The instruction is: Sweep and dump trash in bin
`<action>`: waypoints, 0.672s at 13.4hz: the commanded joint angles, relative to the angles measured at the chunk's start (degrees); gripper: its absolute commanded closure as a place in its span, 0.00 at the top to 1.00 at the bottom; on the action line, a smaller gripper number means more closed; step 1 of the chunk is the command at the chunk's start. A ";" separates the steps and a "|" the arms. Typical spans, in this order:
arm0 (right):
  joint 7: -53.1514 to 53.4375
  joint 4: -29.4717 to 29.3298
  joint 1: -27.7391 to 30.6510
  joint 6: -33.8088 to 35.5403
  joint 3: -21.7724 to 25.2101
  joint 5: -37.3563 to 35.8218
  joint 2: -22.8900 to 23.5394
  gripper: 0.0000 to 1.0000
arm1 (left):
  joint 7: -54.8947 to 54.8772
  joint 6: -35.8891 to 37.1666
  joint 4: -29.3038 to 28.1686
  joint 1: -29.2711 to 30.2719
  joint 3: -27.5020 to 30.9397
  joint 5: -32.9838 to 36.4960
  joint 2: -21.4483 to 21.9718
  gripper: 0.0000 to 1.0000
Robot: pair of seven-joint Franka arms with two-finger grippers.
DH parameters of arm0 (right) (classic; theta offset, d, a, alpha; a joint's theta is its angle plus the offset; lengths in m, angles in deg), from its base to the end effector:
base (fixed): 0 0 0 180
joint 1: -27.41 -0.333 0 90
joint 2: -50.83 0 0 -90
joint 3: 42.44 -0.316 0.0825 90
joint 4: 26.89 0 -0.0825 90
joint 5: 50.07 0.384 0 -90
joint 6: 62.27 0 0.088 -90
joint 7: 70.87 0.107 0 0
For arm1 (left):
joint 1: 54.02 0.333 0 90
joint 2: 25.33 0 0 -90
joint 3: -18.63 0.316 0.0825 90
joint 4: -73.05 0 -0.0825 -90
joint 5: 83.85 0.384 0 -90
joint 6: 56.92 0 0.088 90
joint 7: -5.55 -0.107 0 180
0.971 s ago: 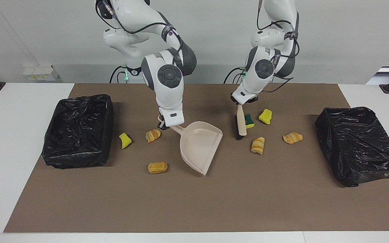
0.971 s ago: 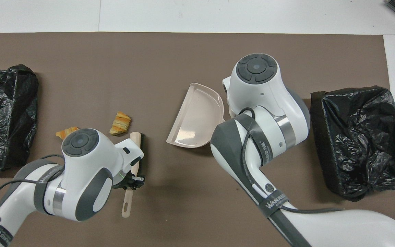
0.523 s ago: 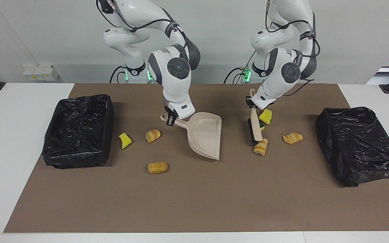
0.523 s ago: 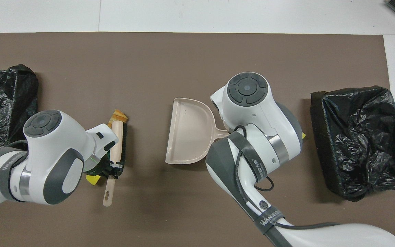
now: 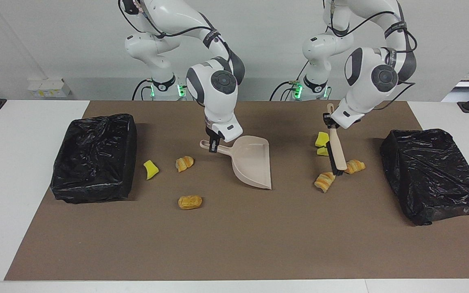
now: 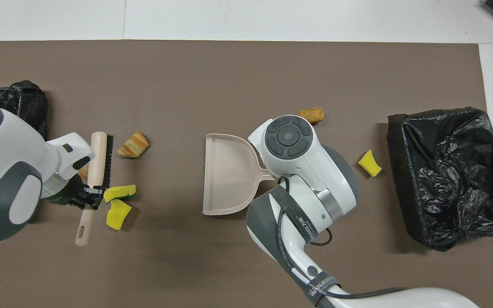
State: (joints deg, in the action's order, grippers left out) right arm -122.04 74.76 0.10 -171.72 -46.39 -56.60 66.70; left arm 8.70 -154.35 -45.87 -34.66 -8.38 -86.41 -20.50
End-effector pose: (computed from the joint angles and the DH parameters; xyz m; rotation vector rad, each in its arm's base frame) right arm 0.5328 0.3107 0.3925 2.2660 2.0750 -0.2347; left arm 0.4891 -0.0734 0.4410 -3.0828 0.0907 0.4641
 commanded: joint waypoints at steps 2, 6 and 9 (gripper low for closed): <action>-2.53 1.80 -0.72 0.98 -0.18 -1.38 -1.98 0.00 | -3.07 -0.56 -0.78 0.68 4.41 2.28 0.89 0.00; -1.65 1.80 -2.22 3.10 -0.18 -1.29 -2.25 0.00 | -2.90 -5.04 -4.47 2.35 7.14 8.00 0.89 0.00; -1.48 1.89 -2.22 3.19 -0.18 -1.20 -2.34 0.00 | -0.28 -8.64 -9.29 3.85 6.79 8.70 0.89 0.00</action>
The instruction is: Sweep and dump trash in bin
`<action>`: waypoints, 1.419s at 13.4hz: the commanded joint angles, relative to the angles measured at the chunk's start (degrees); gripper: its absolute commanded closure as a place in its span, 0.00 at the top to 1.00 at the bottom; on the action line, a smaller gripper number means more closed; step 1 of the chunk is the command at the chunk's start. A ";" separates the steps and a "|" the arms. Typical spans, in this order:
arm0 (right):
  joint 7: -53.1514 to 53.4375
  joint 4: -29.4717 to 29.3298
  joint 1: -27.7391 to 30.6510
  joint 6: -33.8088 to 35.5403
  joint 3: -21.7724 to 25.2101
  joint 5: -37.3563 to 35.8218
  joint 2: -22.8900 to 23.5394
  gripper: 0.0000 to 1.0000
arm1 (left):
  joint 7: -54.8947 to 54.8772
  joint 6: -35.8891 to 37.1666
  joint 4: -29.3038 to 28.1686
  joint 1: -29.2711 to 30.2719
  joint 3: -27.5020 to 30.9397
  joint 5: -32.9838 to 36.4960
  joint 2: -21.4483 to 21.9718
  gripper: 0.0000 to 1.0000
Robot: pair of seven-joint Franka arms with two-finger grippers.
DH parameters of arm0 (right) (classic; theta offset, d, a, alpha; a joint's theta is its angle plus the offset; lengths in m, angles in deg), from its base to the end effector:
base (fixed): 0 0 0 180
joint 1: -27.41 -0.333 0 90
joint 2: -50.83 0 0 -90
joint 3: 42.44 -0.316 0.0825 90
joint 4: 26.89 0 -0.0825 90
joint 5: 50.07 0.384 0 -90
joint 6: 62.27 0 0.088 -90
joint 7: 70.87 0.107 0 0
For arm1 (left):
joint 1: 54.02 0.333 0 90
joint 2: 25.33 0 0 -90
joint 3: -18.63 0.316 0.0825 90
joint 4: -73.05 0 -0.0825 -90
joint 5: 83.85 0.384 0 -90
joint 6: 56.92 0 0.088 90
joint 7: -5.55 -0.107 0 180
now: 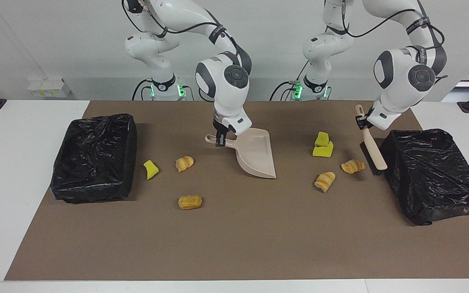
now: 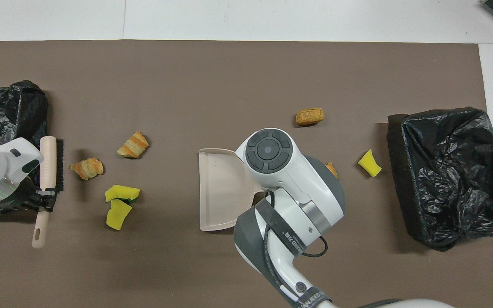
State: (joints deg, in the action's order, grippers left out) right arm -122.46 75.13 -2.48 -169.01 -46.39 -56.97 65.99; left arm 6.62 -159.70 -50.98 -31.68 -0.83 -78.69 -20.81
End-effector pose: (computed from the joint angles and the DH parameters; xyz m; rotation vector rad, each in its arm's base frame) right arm 0.5123 0.3293 0.3939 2.2035 2.1271 -0.2971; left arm 0.4852 0.0306 0.4077 -3.0021 -0.0612 0.4519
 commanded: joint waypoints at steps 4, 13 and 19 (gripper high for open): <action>1.32 1.79 0.10 0.31 -0.18 -0.83 -1.54 0.00 | 7.53 -3.56 -9.11 -6.33 -0.93 0.91 3.91 0.00; 1.85 2.40 0.19 -0.13 -0.18 -0.13 -1.54 0.00 | 28.09 -9.44 -8.86 -11.53 -19.55 -14.10 3.39 0.00; 1.76 2.40 0.36 0.22 -0.18 -0.13 -1.54 0.00 | 33.64 -0.27 -1.83 -10.92 -22.30 -15.27 3.47 0.00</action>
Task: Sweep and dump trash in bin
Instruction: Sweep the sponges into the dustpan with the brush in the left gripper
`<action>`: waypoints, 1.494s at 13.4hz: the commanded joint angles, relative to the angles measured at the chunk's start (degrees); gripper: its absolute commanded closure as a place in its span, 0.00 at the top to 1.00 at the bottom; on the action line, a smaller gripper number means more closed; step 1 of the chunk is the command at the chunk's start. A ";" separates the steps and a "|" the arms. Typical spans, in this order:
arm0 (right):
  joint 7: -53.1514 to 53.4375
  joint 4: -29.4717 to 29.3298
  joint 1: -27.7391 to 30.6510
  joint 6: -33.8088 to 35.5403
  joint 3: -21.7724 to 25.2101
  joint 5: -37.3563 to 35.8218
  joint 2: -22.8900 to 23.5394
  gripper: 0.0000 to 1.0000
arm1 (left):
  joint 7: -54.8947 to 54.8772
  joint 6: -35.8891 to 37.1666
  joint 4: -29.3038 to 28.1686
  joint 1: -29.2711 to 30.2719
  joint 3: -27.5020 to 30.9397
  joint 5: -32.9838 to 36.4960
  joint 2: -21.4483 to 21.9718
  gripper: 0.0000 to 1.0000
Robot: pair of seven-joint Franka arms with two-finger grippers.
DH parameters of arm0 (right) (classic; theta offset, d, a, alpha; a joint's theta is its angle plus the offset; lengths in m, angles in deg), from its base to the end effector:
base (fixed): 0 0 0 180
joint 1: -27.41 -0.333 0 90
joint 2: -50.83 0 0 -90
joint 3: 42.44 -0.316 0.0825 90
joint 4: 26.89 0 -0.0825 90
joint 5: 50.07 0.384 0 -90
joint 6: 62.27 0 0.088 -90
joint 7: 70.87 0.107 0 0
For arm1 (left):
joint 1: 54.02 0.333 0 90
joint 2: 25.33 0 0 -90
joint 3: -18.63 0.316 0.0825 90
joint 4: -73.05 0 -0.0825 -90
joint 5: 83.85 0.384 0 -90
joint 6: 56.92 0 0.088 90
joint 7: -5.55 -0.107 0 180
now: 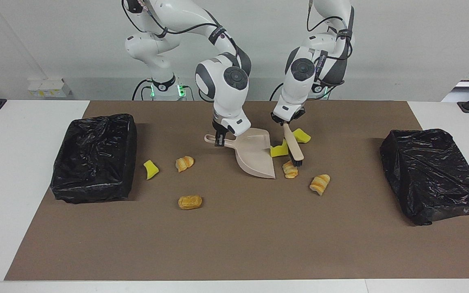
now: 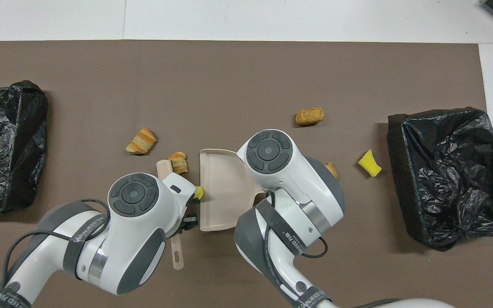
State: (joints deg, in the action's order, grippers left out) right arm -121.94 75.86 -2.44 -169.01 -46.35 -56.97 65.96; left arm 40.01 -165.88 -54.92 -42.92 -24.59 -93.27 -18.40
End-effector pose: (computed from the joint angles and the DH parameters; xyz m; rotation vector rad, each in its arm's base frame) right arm 0.5103 0.3270 0.3886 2.2133 2.1160 -0.3153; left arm 0.4000 -0.2687 0.3903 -3.0383 -0.1931 0.3619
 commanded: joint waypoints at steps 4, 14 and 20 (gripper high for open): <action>1.23 1.67 0.32 0.22 -0.22 -0.13 -1.51 0.00 | 1.13 12.02 -6.82 -0.38 4.80 -0.69 10.09 0.00; 1.32 2.02 0.41 0.13 -0.22 -0.13 -1.60 0.00 | 9.40 -13.08 -15.05 -2.91 6.30 -7.63 3.84 0.00; 1.32 2.02 0.32 0.13 -0.22 -0.13 -1.60 0.00 | 3.44 -12.77 -0.45 -8.18 6.12 1.85 -8.16 0.00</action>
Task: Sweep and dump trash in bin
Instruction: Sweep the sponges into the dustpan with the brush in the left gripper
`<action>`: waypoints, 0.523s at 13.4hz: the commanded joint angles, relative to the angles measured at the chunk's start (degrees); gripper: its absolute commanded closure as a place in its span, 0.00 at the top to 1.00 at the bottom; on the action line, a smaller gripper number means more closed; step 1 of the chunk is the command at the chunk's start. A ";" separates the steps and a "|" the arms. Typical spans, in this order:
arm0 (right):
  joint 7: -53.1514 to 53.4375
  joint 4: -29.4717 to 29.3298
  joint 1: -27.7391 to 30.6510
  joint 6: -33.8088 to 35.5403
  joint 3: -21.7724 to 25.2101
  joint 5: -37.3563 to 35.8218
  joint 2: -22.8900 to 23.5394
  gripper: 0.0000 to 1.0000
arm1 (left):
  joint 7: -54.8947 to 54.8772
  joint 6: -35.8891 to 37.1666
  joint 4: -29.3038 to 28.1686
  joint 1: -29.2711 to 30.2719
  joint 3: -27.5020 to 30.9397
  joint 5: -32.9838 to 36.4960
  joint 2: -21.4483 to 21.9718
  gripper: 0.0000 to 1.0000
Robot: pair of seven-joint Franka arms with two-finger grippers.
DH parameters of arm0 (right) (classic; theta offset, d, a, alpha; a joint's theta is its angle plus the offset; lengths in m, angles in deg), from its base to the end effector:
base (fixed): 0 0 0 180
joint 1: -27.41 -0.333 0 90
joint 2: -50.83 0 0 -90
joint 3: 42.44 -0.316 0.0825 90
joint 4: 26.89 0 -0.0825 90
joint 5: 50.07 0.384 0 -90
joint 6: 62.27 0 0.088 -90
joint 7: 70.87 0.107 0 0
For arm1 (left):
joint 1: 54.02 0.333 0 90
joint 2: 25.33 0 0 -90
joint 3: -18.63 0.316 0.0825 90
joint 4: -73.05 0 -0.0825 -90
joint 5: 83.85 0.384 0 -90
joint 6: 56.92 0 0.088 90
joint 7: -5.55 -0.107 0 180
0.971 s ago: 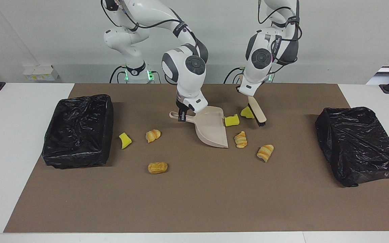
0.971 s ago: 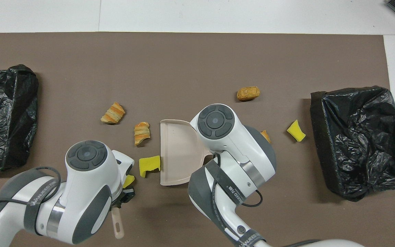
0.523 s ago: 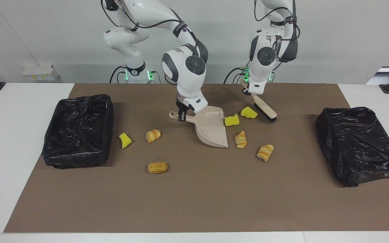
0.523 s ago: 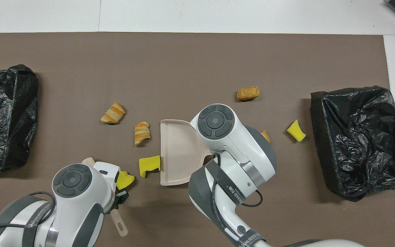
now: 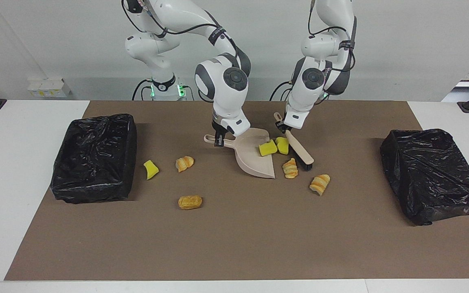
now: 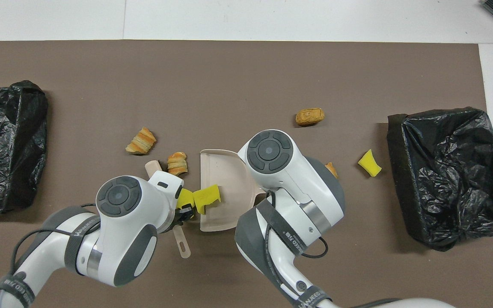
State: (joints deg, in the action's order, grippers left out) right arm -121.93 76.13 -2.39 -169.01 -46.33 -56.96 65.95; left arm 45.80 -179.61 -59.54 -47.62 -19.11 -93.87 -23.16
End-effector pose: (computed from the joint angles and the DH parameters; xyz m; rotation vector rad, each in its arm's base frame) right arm 0.5098 0.3259 0.3866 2.2147 2.1149 -0.3223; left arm 0.4143 -0.2611 0.3443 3.0893 0.4079 -0.2858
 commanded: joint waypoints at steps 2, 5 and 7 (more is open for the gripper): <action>1.31 1.75 0.36 0.22 -0.24 -0.14 -1.59 0.00 | -3.08 2.88 4.19 -7.01 0.57 5.25 -2.52 0.00; 1.31 1.84 0.71 0.48 -0.24 -0.14 -1.59 0.00 | -8.57 14.53 9.17 -7.03 0.91 6.41 -1.38 0.00; 1.31 2.27 0.80 0.57 -0.24 -0.14 -1.77 0.00 | -17.64 23.95 14.27 -7.63 5.20 6.32 -0.94 0.00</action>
State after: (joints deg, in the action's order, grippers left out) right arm -121.92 76.56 -2.16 -169.00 -46.24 -56.96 65.87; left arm 34.85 -162.89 -49.82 -54.64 -17.71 -88.33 -24.91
